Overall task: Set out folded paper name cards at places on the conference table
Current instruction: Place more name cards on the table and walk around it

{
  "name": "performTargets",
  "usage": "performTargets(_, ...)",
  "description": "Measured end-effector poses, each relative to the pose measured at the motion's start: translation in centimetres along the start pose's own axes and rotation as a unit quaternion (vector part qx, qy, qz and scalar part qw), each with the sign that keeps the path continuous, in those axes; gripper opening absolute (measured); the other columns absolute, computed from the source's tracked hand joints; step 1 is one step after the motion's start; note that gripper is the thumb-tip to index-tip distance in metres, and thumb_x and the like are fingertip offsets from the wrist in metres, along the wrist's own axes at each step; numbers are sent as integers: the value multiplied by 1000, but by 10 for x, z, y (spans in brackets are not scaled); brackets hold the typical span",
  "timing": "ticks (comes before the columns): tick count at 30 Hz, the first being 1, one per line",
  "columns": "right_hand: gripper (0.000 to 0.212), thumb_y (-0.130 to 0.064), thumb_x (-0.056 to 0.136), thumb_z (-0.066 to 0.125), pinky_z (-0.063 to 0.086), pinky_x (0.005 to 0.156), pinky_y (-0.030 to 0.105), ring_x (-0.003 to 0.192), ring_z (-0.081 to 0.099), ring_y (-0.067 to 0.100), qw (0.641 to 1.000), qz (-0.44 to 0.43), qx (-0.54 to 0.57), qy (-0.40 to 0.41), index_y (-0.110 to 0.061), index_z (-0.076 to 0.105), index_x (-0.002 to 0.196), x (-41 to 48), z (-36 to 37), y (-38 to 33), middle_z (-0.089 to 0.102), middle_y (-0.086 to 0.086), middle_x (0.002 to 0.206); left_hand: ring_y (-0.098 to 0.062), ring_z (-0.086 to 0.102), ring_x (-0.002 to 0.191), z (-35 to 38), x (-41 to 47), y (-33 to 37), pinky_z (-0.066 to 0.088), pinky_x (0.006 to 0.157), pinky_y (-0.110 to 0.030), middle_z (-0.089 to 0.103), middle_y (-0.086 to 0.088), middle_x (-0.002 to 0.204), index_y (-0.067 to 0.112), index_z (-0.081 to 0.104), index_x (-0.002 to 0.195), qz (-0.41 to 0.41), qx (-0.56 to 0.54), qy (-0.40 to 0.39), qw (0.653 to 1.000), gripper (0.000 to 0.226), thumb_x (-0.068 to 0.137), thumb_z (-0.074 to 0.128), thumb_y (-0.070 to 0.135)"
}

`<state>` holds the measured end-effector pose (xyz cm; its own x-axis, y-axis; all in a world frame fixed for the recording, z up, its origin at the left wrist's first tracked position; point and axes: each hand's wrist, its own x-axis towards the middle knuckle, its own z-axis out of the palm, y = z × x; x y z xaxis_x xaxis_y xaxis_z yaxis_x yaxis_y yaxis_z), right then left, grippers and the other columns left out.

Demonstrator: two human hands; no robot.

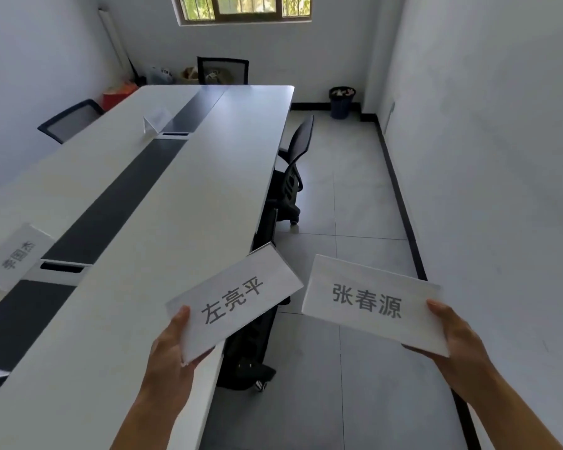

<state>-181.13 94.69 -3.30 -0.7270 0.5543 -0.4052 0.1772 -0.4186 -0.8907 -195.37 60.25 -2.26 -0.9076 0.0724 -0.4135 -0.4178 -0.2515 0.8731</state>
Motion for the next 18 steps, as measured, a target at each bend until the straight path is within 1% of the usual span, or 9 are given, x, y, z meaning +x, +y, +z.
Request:
performTargets(2, 19, -28, 90, 50, 58, 56, 35, 77, 66, 24, 1000, 1, 3, -13, -15, 63, 97, 28, 13, -9, 76, 1, 73, -21, 64, 89, 10, 20, 8, 47, 90, -46, 76, 1, 79, 17, 65, 96, 14, 8, 11, 1000, 23, 93, 48, 31)
performTargets(5, 29, -37, 77, 57, 57, 57, 35, 70, 69, 21, 998, 8, -16, -59, -15, 65, 94, 76, 30, -18, 76, 3, 75, -21, 66, 90, 18, 48, 11, 48, 92, -45, 75, -3, 86, 15, 66, 100, 13, 5, 54, 998, 24, 91, 51, 32)
performTargets(8, 21, -30, 90, 50, 56, 57, 33, 66, 69, 17, 994, 29, -38, -93, -15, 65, 94, 134, 48, -27, 76, 2, 74, -27, 61, 100, 26, 74, 9, 47, 86, -43, 71, -8, 100, 17, 66, 100, -4, -22, 105, 994, 21, 91, 53, 32)
performTargets(11, 22, -26, 93, 47, 55, 55, 30, 63, 69, 17, 988, 38, -68, -133, -15, 66, 90, 201, 71, -43, 75, 4, 74, -28, 60, 105, 43, 101, 7, 48, 83, -41, 68, -9, 112, 19, 64, 108, 4, -44, 160, 986, 23, 91, 53, 31)
performTargets(13, 22, -26, 91, 49, 54, 49, 25, 58, 68, 15, 980, 43, -84, -174, -12, 65, 89, 243, 90, -60, 75, 4, 69, -27, 60, 103, 61, 118, 9, 49, 78, -39, 68, -9, 112, 18, 63, 110, 9, -61, 200, 978, 26, 91, 53, 32)
performTargets(14, 22, -29, 87, 53, 54, 46, 23, 57, 68, 15, 975, 46, -94, -197, -11, 65, 89, 263, 100, -70, 74, 4, 69, -26, 61, 101, 70, 126, 10, 49, 76, -38, 68, -8, 111, 18, 64, 109, 8, -71, 221, 973, 25, 91, 54, 33)
performTargets(16, 32, -37, 74, 63, 53, 45, 22, 57, 68, 15, 963, 54, -121, -235, -10, 66, 90, 299, 119, -87, 75, 6, 71, -24, 62, 98, 91, 138, 14, 49, 75, -38, 71, -6, 106, 19, 66, 102, 10, -93, 259, 961, 22, 90, 54, 33)
performTargets(17, 32, -37, 76, 62, 53, 46, 23, 57, 68, 16, 958, 61, -129, -251, -9, 66, 90, 317, 130, -94, 75, 6, 71, -23, 63, 97, 101, 143, 17, 49, 76, -38, 73, -3, 101, 19, 66, 100, 18, -101, 271, 957, 21, 90, 54, 33)
performTargets(18, 28, -34, 82, 59, 54, 48, 25, 59, 68, 18, 953, 70, -135, -262, -9, 65, 92, 332, 142, -100, 75, 4, 69, -22, 64, 97, 110, 147, 19, 49, 77, -38, 76, -1, 95, 19, 66, 99, 24, -108, 286, 952, 20, 90, 54, 32)
